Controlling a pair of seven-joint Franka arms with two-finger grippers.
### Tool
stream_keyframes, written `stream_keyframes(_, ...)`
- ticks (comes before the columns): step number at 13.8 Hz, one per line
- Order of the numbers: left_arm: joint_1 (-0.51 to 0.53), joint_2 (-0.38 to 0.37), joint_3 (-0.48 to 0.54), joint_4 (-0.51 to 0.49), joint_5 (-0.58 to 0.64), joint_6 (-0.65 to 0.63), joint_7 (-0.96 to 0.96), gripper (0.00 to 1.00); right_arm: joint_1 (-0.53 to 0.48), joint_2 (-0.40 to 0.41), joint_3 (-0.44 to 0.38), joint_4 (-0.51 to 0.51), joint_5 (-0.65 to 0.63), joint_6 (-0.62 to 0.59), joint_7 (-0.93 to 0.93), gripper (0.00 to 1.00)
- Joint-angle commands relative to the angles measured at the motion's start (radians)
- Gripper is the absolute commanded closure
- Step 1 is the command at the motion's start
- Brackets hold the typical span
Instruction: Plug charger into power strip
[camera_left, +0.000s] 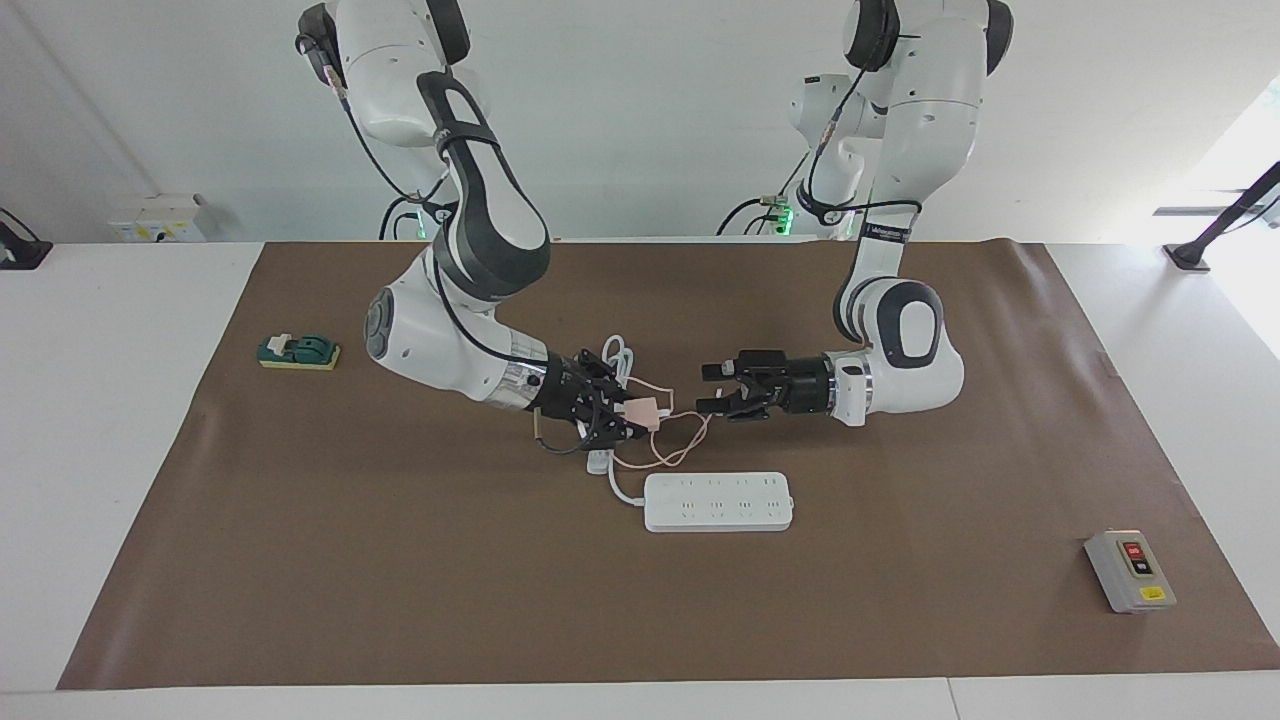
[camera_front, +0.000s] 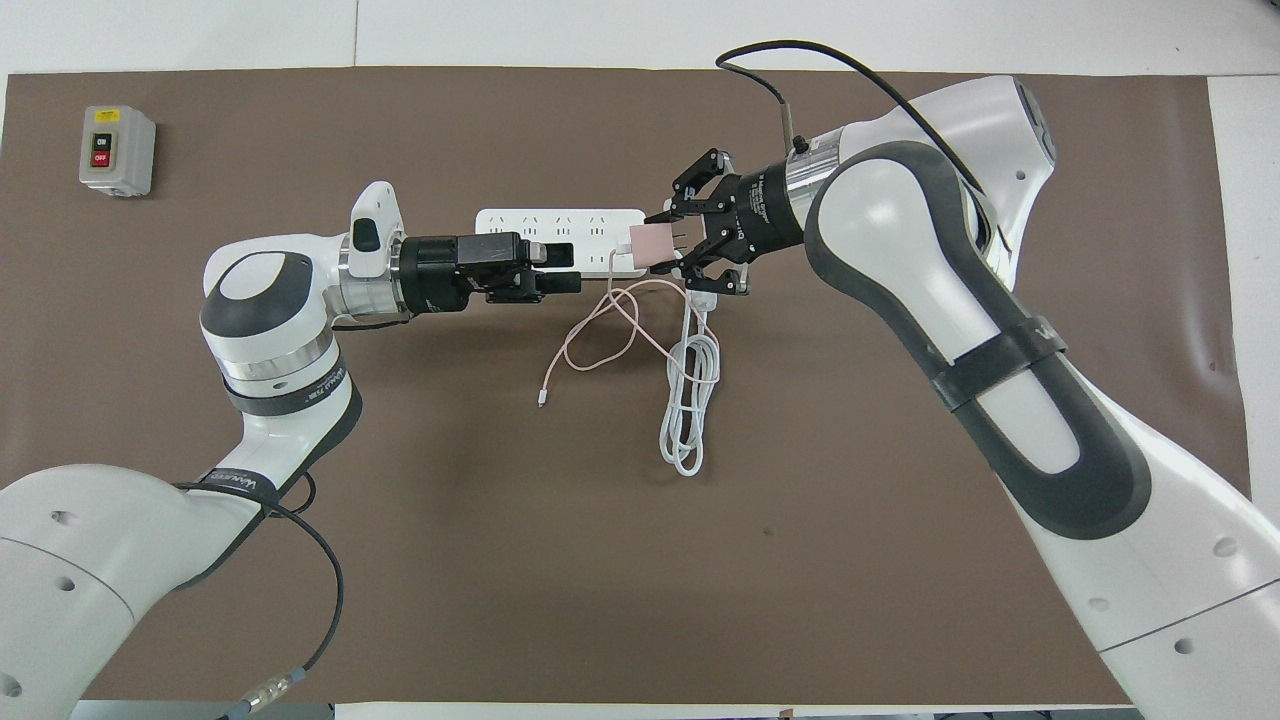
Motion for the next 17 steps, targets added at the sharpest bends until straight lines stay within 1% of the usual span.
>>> stream_keyframes(1,-0.018,0.001,0.014,-0.011,-0.034,0.013,0.029,0.00,0.039,0.014,-0.002,0.020,0.022,0.046,0.035,1.00)
stream_keyframes(5,-0.013,0.022,0.015,-0.005,-0.046,0.016,0.052,0.00,0.088,0.017,-0.002,0.020,0.049,0.106,0.073,1.00)
stream_keyframes(10,-0.013,0.031,0.015,-0.006,-0.049,0.031,0.065,0.00,0.101,0.028,-0.002,0.033,0.049,0.115,0.095,1.00)
stream_keyframes(11,-0.013,0.031,0.015,-0.008,-0.049,0.031,0.065,0.09,0.102,0.028,-0.002,0.034,0.049,0.115,0.096,1.00)
stream_keyframes(13,-0.015,0.031,0.015,-0.009,-0.047,0.030,0.065,0.36,0.102,0.030,-0.002,0.034,0.051,0.115,0.096,1.00)
stream_keyframes(14,-0.016,0.031,0.015,-0.009,-0.049,0.030,0.066,0.42,0.101,0.030,-0.002,0.037,0.049,0.115,0.096,1.00)
stream_keyframes(15,-0.016,0.030,0.015,-0.009,-0.049,0.030,0.072,0.57,0.102,0.030,-0.002,0.038,0.049,0.115,0.096,1.00)
stream_keyframes(16,-0.016,0.030,0.015,-0.009,-0.049,0.030,0.089,0.64,0.101,0.030,-0.002,0.038,0.049,0.115,0.096,1.00)
stream_keyframes(17,-0.016,0.030,0.015,-0.009,-0.049,0.030,0.109,0.86,0.101,0.031,-0.002,0.040,0.049,0.115,0.096,1.00)
